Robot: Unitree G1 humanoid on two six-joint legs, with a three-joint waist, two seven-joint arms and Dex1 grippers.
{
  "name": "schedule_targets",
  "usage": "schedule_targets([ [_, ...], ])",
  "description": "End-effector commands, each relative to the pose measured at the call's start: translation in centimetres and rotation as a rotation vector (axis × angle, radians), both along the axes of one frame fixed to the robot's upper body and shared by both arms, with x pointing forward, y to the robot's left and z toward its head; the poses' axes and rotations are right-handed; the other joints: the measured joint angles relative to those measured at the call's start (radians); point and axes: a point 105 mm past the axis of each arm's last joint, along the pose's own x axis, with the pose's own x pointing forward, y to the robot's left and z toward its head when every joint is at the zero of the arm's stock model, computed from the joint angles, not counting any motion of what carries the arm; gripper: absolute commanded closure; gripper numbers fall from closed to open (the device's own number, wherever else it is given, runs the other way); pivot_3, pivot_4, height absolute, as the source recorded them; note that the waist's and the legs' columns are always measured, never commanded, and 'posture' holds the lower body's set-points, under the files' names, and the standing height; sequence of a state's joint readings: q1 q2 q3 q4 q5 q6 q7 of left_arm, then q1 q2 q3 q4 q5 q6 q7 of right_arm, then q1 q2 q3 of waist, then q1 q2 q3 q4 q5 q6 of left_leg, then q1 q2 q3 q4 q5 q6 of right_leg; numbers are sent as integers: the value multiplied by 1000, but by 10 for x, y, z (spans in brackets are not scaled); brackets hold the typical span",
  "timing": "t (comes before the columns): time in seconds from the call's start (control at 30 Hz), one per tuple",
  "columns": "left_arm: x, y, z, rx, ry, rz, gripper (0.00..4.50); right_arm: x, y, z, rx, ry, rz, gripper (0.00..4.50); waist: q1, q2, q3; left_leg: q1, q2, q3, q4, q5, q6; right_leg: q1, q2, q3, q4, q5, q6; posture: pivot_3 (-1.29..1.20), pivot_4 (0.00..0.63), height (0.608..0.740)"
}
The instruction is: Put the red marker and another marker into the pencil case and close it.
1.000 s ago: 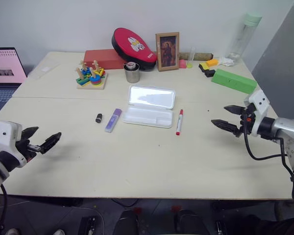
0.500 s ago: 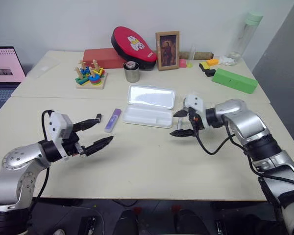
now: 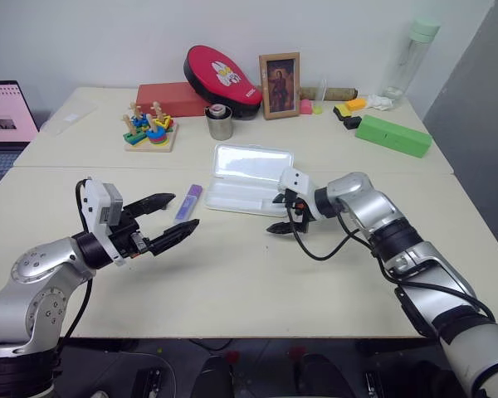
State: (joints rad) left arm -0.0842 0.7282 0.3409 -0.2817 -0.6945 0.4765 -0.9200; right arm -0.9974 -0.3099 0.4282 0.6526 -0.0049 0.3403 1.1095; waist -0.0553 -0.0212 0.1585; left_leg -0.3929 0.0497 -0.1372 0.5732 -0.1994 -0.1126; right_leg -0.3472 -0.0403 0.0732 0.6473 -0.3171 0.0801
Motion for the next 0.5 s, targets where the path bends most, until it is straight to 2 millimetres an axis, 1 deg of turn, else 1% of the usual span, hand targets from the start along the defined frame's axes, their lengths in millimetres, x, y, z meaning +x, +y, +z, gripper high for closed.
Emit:
schedule_targets([
  [0.03,-4,-1,14,-4,-55,7,0,5,6,1,-50,-27,19,209,0,0,0,0,0,0,0,0,0,0,0,0,0,0,0,0,150,740],
  [0.1,-3,0,16,-8,-61,15,0,5,8,-2,-68,-19,20,541,0,0,0,0,0,0,0,0,0,0,0,0,0,0,0,0,150,740],
  [0.13,-3,1,17,-9,-64,20,0,7,8,-5,-83,-20,15,876,0,0,0,0,0,0,0,0,0,0,0,0,0,0,0,0,150,740],
  [0.23,-4,1,18,-10,-68,26,0,11,9,-10,-105,-26,-1,1632,-1,0,0,0,0,0,0,0,0,0,0,0,0,0,0,0,150,740],
  [0.43,-7,6,18,-12,-73,63,0,19,15,-4,-79,-45,-22,2969,-3,1,1,1,0,0,0,0,0,0,0,0,1,0,0,0,150,740],
  [0.5,-8,8,18,-11,-74,72,0,20,16,-2,-71,-56,-19,3562,-1,2,1,1,0,0,0,0,0,0,0,0,1,0,0,0,150,740],
])
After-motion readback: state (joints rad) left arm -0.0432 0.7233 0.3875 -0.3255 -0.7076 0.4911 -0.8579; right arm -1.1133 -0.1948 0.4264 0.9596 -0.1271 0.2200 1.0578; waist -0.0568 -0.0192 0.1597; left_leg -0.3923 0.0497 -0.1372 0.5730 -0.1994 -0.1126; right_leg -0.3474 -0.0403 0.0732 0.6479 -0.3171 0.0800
